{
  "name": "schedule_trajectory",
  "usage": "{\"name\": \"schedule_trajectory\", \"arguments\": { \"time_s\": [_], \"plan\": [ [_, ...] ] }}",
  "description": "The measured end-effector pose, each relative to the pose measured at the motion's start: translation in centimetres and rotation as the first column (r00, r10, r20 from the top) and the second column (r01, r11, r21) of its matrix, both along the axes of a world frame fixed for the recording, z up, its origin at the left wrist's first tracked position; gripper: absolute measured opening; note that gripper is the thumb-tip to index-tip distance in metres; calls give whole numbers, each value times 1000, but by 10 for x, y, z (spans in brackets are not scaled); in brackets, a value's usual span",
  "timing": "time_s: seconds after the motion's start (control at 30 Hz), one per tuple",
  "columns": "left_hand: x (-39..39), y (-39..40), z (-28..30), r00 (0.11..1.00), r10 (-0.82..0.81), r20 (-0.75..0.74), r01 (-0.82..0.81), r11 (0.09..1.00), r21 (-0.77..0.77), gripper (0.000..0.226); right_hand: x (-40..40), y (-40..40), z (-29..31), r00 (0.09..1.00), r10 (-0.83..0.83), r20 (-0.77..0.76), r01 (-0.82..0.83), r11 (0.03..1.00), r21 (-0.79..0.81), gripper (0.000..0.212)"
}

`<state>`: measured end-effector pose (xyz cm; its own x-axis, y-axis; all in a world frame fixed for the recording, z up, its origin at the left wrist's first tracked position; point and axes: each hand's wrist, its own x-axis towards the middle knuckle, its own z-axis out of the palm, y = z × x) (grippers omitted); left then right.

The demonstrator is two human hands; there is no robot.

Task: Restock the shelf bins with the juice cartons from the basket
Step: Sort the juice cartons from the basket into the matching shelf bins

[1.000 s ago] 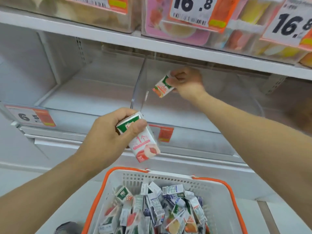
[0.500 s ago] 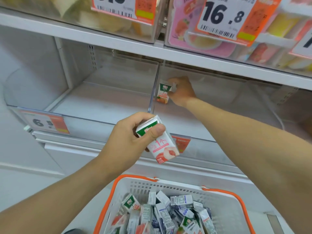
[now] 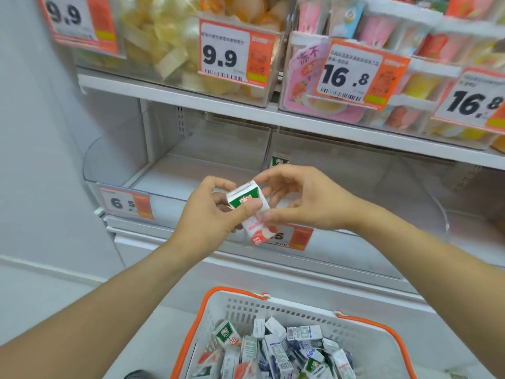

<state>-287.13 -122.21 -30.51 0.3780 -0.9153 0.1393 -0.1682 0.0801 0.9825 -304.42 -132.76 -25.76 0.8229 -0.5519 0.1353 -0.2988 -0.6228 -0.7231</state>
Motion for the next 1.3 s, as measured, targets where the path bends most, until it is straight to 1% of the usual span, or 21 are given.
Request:
{"name": "schedule_trajectory", "arguments": {
  "time_s": [0.07,0.1,0.17,0.2,0.27,0.33,0.37,0.4,0.47,0.5,0.53,0.6,0.67,0.77,0.87,0.93,1.03,1.1,1.17,1.23,1.3],
  "plan": [
    [11,10,2,997,0,71,0,1000,-1,42,12,9,-1,1000,7,-20,-8,999,-47,70],
    [19,16,3,996,-2,93,2,1000,-8,40,20,14,-2,999,17,-46,-21,997,-75,71],
    [34,25,7,995,17,96,-14,999,-32,32,39,24,-3,997,45,-56,-53,986,-156,58],
    [41,29,10,995,51,90,-46,997,-54,29,51,28,-4,999,45,-25,-49,978,-204,50],
    [61,30,13,986,159,50,-153,982,-107,24,77,31,-6,997,-8,71,27,962,-271,42],
    [86,32,13,959,284,9,-280,951,-132,16,104,26,-8,977,-83,198,129,965,-228,41],
    [101,33,11,938,341,60,-331,934,-132,13,119,20,-9,956,-120,268,174,967,-187,40],
    [117,32,5,907,372,197,-355,927,-119,13,136,13,-10,931,-155,330,214,965,-151,40],
    [143,28,-10,801,324,503,-331,940,-77,20,172,-6,-17,885,-235,403,295,951,-94,37],
    [151,25,-18,769,273,578,-297,953,-55,24,191,-17,-21,872,-278,403,335,939,-77,37],
    [158,20,-27,761,231,606,-268,963,-31,25,213,-30,-28,871,-315,376,365,928,-70,38],
    [159,11,-36,726,211,655,-238,970,-48,22,242,-53,-42,879,-360,313,399,915,-66,39],
    [165,3,-48,710,242,662,-225,968,-113,21,273,-80,-61,884,-385,264,418,905,-80,37],
    [177,-5,-58,738,249,627,-174,968,-180,23,309,-119,-85,875,-446,189,474,868,-144,34],
    [182,-11,-59,753,228,617,-161,973,-162,27,333,-145,-107,875,-462,146,484,844,-233,33],
    [186,-15,-57,776,203,597,-158,979,-127,28,346,-155,-118,873,-471,127,488,840,-239,34],
    [186,-15,-48,807,171,565,-170,984,-56,26,358,-159,-121,890,-443,108,455,860,-230,44],
    [183,-12,-42,824,145,547,-166,986,-11,23,356,-153,-114,912,-408,52,410,893,-188,59],
    [180,-9,-36,868,132,478,-160,987,19,21,342,-140,-103,921,-388,-28,379,912,-157,69],
    [175,-6,-33,893,145,427,-178,983,40,20,316,-118,-87,924,-373,-88,353,917,-185,56],
    [170,-3,-32,877,174,448,-210,977,31,19,283,-88,-69,939,-340,-53,324,925,-200,37]
  ]
}}
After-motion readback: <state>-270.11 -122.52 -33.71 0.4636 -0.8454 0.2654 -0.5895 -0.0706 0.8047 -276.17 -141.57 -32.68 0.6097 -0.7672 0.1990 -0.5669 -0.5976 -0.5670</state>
